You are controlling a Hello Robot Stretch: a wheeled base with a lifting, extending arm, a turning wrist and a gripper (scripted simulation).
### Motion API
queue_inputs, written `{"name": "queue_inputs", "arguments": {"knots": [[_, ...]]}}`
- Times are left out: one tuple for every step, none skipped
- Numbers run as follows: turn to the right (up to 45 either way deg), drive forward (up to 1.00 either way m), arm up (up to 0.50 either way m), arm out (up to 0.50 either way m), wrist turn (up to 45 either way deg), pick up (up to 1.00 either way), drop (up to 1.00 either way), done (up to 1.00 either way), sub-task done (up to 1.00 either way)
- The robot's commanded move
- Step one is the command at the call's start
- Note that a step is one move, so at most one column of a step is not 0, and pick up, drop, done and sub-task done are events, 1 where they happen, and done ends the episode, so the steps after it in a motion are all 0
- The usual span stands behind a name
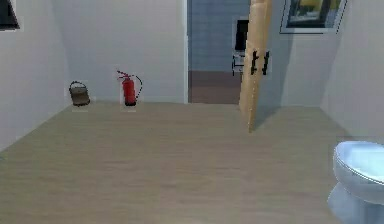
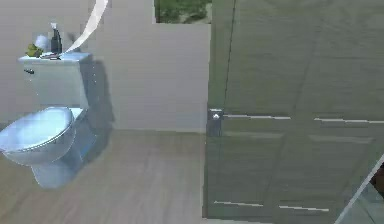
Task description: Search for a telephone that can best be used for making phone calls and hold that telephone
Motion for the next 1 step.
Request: {"name": "queue_inputs", "arguments": {"knots": [[0.0, 1.00, 0.00, 0.00, 0.0, 0.00, 0.00, 0.00, 0.00]]}}
